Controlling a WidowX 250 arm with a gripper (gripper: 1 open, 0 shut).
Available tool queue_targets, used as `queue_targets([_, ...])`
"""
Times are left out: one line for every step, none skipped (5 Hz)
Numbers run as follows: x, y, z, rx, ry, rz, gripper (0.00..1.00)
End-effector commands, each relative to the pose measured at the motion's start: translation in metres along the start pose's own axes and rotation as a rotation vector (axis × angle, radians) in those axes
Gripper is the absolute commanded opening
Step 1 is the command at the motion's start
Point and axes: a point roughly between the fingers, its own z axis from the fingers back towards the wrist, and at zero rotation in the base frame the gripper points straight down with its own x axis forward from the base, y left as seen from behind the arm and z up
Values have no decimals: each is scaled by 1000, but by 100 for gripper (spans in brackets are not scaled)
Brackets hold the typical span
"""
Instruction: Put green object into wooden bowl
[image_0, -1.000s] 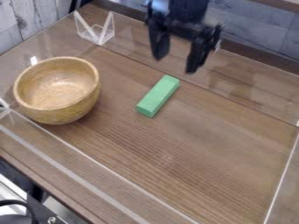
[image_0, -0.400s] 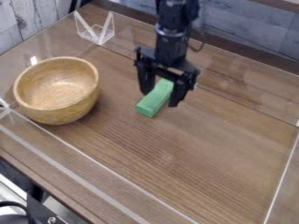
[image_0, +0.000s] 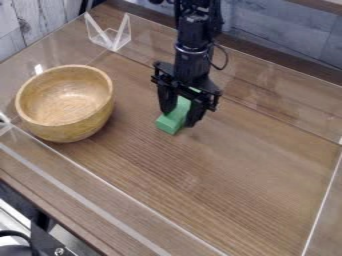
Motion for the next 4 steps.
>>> queue_targets([-3,5,9,1,-25,-52,0])
queue_targets([-7,13,21,-30,-50,-84,0])
queue_targets([-1,11,26,-55,-63,-31,100])
queue_targets([3,8,36,-72,-81,22,0])
